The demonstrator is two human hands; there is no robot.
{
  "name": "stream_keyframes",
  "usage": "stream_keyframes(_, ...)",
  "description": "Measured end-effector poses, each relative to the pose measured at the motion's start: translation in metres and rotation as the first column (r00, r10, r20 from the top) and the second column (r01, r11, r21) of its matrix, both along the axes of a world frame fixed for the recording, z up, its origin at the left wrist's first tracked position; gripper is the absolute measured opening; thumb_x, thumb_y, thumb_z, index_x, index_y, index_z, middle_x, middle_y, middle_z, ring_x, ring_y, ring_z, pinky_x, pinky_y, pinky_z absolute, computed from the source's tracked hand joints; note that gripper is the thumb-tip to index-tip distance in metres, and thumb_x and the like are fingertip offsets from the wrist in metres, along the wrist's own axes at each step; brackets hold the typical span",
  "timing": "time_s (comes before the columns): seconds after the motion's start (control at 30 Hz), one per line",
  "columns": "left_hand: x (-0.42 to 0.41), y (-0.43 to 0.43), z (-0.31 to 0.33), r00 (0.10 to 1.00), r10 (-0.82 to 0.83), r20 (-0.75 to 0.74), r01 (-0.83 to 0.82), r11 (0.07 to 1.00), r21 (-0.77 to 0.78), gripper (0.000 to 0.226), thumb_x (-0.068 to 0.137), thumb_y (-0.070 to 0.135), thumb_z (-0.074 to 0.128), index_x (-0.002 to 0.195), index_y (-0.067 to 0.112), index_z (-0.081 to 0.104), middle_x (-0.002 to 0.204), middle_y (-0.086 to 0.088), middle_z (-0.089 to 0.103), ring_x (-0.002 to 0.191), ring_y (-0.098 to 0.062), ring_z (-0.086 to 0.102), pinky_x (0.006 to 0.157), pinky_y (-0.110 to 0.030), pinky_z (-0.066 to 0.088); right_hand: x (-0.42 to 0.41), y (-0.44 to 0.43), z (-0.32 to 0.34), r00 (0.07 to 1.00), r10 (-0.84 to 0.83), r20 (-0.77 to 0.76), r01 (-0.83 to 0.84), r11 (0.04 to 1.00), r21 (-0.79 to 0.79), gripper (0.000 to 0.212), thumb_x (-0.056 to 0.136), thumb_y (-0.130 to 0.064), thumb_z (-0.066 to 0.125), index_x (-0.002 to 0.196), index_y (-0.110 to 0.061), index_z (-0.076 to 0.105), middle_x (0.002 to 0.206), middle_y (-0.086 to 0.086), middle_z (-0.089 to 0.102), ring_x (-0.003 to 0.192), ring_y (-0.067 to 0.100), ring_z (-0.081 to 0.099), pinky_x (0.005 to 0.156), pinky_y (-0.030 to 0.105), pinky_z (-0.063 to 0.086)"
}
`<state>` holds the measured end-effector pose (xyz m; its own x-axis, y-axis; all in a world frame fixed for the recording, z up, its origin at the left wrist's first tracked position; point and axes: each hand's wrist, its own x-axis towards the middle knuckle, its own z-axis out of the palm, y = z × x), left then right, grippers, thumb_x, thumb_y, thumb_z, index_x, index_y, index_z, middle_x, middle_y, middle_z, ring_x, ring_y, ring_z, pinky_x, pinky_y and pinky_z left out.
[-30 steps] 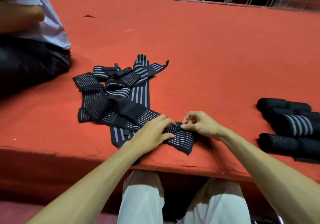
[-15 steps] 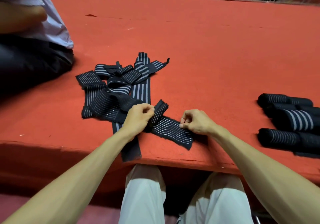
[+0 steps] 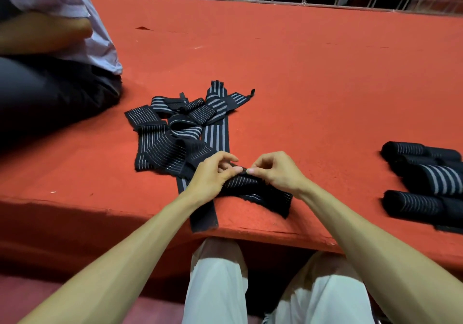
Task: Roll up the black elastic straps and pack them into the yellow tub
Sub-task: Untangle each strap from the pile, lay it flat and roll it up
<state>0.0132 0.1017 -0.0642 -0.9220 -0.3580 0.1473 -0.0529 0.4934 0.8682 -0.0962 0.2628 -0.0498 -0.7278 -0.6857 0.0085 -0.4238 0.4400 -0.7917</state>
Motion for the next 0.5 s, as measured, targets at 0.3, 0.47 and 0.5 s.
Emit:
stream_keyframes(0.3,-0.002,0.006,-0.018,0.995,0.016,0.097,-0.020,0.999,0.043,0.037,0.079,0.019,0.078,0.112,0.023,0.062,0.083,0.007,0.058,0.065,-0.005,0.052,0.073,-0.024,0.050,0.009,-0.001,-0.033,0.969,-0.245,0.031,0.245,0.969,-0.026,0.025,0.090,-0.022,0.067,0.066,-0.023,0.060,0.064,-0.010,0.060,0.058,0.004,0.051,0.058,0.019,0.040)
stream_keyframes(0.47,0.000,0.007,-0.020,0.997,0.047,0.058,-0.048,0.999,0.025,0.040,0.077,0.013,0.080,0.110,0.025,0.061,0.073,0.009,0.054,0.058,-0.001,0.048,0.067,-0.017,0.048,0.007,-0.002,-0.037,0.951,-0.287,0.113,0.295,0.953,-0.064,0.025,0.093,-0.023,0.062,0.069,-0.019,0.061,0.063,-0.003,0.061,0.051,0.010,0.052,0.059,0.028,0.045)
stream_keyframes(0.5,0.000,0.009,-0.020,0.997,0.065,0.048,-0.066,0.998,0.017,0.037,0.079,0.015,0.079,0.109,0.025,0.061,0.073,0.009,0.055,0.059,0.000,0.048,0.066,-0.015,0.048,0.007,-0.002,-0.036,0.950,-0.285,0.128,0.295,0.953,-0.072,0.025,0.094,-0.023,0.060,0.070,-0.018,0.061,0.064,-0.002,0.061,0.050,0.010,0.052,0.058,0.028,0.045)
